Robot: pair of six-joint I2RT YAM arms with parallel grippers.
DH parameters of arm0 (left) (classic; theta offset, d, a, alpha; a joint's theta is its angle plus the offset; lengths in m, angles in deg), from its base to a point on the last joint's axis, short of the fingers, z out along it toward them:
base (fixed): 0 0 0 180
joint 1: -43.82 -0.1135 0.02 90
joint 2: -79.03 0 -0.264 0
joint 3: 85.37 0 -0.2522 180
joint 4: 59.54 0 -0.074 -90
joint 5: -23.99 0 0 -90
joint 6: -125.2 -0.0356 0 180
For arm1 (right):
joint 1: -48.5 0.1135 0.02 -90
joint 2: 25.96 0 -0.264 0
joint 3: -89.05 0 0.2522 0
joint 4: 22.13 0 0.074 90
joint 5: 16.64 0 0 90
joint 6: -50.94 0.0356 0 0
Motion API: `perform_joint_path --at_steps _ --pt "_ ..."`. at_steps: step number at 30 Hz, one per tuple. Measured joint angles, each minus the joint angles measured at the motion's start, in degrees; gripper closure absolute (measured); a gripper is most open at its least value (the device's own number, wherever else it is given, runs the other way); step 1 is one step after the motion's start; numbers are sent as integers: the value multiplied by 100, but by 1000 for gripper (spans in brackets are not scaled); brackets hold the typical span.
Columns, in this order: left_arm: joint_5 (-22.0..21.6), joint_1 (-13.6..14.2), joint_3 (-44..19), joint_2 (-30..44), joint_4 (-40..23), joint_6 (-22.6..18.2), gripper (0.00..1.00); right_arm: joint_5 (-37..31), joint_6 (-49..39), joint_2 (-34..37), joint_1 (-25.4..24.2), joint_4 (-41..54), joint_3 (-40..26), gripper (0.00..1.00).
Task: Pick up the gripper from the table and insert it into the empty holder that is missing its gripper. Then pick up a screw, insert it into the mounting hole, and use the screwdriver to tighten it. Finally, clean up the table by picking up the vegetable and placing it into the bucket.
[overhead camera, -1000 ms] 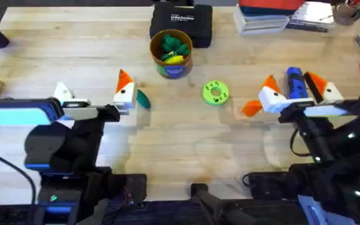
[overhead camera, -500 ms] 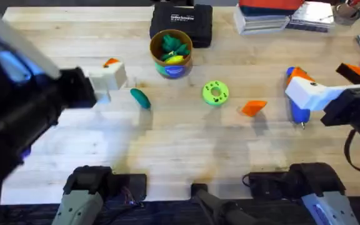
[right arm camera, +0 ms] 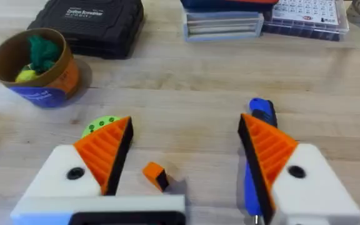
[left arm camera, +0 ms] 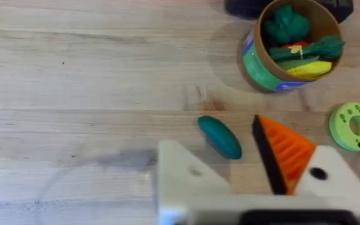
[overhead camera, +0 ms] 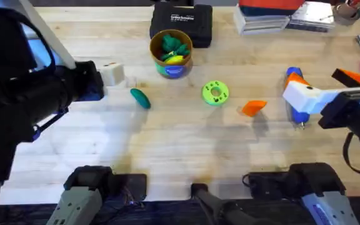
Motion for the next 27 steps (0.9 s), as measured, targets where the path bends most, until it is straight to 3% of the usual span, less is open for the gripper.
perform_joint_path --at_steps 3,8,9,16,19,23,27 --pt "176 0 0 0 30 -18 840 0 0 2 0 2 0 8" --pt "621 0 0 0 107 -5 88 0 0 0 0 3 0 8" --pt "691 0 0 0 105 15 35 0 0 0 0 6 0 8" --pt "932 0 2 0 117 -3 15 0 0 0 0 9 0 8" --pt "1318 54 4 60 536 -381 16 0 0 0 0 11 0 8" --pt "1791 554 267 89 1337 -998 15 0 0 0 0 13 0 8" --pt "2007 1231 1214 -339 2516 -1264 16 0 0 0 0 13 0 8"
